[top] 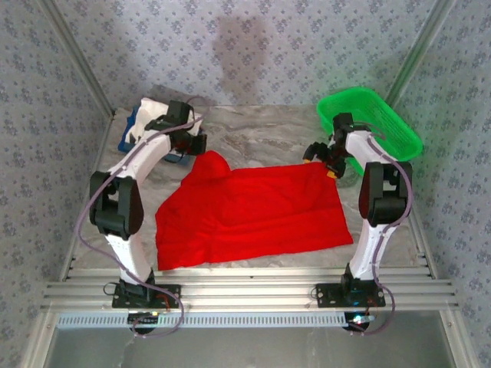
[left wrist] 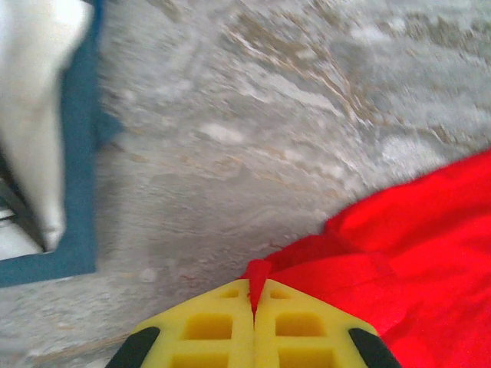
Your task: Fold and stack the t-shirts
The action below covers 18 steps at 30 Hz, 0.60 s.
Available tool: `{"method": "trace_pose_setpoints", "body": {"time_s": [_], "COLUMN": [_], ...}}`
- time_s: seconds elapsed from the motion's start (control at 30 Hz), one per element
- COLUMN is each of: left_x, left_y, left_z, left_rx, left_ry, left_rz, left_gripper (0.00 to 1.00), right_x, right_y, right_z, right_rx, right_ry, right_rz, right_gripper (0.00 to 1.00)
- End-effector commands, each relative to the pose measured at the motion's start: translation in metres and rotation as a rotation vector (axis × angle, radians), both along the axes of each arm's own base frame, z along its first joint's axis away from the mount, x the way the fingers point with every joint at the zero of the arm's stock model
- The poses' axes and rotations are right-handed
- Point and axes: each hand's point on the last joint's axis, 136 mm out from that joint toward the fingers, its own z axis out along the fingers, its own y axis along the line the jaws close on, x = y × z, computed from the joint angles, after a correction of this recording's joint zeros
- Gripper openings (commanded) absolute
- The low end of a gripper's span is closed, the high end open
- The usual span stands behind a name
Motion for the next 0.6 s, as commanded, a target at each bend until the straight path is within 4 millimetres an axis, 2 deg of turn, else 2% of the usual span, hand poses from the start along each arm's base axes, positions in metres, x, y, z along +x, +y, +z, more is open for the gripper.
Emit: {"method": "trace_pose_setpoints", "body": {"time_s": [0.0, 0.27, 0.57], "left_x": [0.011, 0.011, 0.006], "left_y": [0.019, 0.036, 0.053], "left_z": [0.026, 0.032, 0.036], "left_rx": [-0.007, 0.011, 0.002], "left_ry": [-0.096, -0.115, -0.124], "left_rz": [0.118, 0.185, 0.246], "left_gripper": [0.0, 0.0, 0.0], "right_x": [0.009, 0.036, 0.045], "right_y": [-0.016, -0.022, -0.03], "right_z": [-0.003, -0.01, -0.026], "right_rx": [-0.145, -0.336, -0.462], "right_ry": [0.03, 0.042, 0.088], "right_rz": [-0.023, 0.14, 0.231], "right_gripper": [0.94, 0.8, 0.69]}}
